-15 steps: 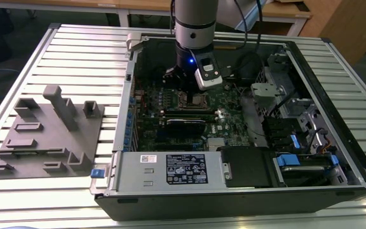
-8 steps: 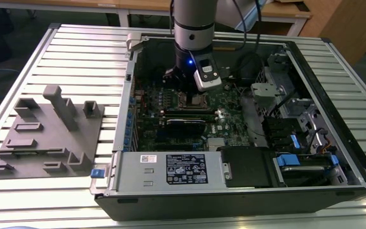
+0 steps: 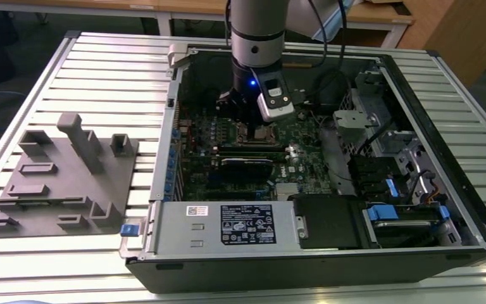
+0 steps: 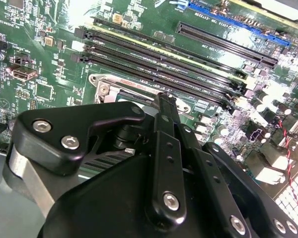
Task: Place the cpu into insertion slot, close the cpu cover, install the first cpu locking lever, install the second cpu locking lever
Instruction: 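Install the second cpu locking lever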
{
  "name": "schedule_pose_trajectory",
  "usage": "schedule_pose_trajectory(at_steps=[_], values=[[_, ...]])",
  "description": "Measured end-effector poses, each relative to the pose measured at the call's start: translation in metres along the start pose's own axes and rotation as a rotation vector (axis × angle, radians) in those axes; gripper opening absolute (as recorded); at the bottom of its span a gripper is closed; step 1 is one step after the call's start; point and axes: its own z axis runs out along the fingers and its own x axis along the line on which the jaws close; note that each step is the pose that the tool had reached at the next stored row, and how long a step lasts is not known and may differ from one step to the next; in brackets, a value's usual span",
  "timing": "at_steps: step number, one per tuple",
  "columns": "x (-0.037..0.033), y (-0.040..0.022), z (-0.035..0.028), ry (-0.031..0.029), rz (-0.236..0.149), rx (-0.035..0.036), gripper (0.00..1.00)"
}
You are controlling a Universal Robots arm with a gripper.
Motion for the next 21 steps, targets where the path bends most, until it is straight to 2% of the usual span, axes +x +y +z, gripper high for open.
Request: schedule_pose_trajectory(at_steps=[21], values=[[0.0000,-0.0015,0.0038,0.0001,0.000,0.0002,0.11]])
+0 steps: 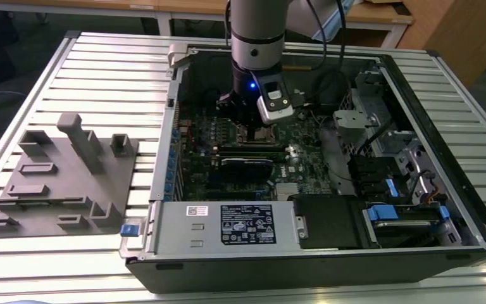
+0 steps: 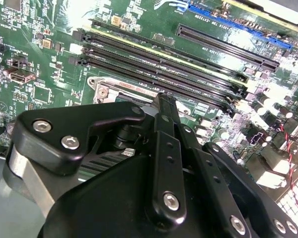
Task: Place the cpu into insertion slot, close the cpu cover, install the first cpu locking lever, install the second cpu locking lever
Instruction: 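Install the second cpu locking lever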
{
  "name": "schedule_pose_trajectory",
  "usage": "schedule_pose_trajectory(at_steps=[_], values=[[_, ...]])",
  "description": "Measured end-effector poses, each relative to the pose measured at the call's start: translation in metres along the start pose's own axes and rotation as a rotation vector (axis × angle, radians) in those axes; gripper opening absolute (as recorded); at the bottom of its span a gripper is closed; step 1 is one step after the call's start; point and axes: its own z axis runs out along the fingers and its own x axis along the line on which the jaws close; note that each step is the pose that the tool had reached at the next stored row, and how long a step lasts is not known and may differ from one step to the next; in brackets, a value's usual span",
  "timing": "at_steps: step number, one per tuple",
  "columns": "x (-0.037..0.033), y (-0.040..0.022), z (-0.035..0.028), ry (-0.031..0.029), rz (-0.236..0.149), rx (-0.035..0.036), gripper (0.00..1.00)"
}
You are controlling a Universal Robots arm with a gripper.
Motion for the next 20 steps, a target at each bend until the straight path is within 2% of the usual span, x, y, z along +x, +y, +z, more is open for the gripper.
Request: schedule_pose_trajectory(at_steps=[12,18,20], values=[[0.0012,-0.0012,0.0019,-0.0001,0.000,-0.0002,0.11],[0.0043,-0.0035,0.0025,-0.0010,0.000,-0.0003,0.11],[0.0057,-0.0041,0.0045,-0.0014,0.000,-0.0004,0.11]])
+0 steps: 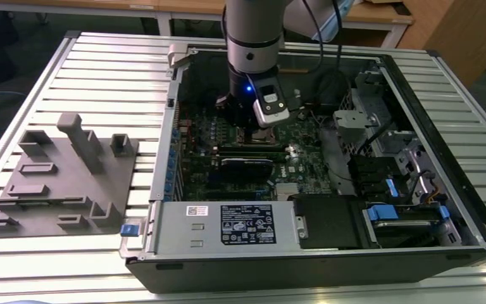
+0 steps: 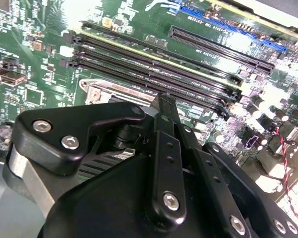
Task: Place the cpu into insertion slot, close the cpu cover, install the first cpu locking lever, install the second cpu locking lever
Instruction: 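Install the second cpu locking lever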
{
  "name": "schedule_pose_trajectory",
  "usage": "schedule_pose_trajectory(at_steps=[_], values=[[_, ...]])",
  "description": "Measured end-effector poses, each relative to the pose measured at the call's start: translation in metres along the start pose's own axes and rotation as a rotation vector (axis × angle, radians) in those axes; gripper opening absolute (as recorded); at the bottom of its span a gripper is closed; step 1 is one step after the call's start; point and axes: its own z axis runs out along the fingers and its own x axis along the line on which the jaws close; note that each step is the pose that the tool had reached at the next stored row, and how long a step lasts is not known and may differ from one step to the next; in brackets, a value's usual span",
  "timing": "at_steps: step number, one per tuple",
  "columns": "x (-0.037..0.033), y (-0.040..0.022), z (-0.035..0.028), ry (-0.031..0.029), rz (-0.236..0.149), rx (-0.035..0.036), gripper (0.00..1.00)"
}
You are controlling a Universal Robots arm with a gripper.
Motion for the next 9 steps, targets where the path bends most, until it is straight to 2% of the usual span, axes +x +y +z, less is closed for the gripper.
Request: schedule_pose_trajectory(at_steps=[9], values=[[0.0059,-0.0029,0.0093,-0.0001,0.000,0.0003,0.11]])
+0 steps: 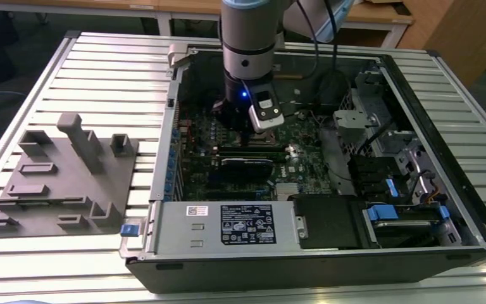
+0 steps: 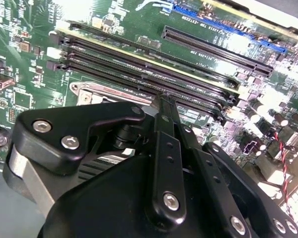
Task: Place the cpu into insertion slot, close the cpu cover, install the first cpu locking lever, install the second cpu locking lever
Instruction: 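Install the second cpu locking lever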
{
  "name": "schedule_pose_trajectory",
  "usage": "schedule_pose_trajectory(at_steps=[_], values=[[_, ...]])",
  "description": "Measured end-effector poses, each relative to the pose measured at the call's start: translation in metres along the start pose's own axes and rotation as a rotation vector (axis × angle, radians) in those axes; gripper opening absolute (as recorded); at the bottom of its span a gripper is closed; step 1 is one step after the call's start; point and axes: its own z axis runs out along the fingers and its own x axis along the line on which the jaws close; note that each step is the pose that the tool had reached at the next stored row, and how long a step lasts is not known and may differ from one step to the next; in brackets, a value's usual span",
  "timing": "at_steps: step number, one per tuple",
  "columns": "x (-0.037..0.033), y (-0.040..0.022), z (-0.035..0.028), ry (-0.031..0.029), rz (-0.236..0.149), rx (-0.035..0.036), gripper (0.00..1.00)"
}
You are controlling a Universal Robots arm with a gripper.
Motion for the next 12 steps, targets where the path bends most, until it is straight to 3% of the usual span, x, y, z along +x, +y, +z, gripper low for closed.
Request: schedule_pose_trajectory(at_steps=[6,10,12], values=[[0.0027,-0.0014,0.0036,0.0002,0.000,-0.0016,0.11],[0.0061,-0.0021,0.0038,0.0017,0.001,-0.0089,0.11],[0.0069,-0.0024,0.0040,0.0034,0.001,-0.0171,0.11]])
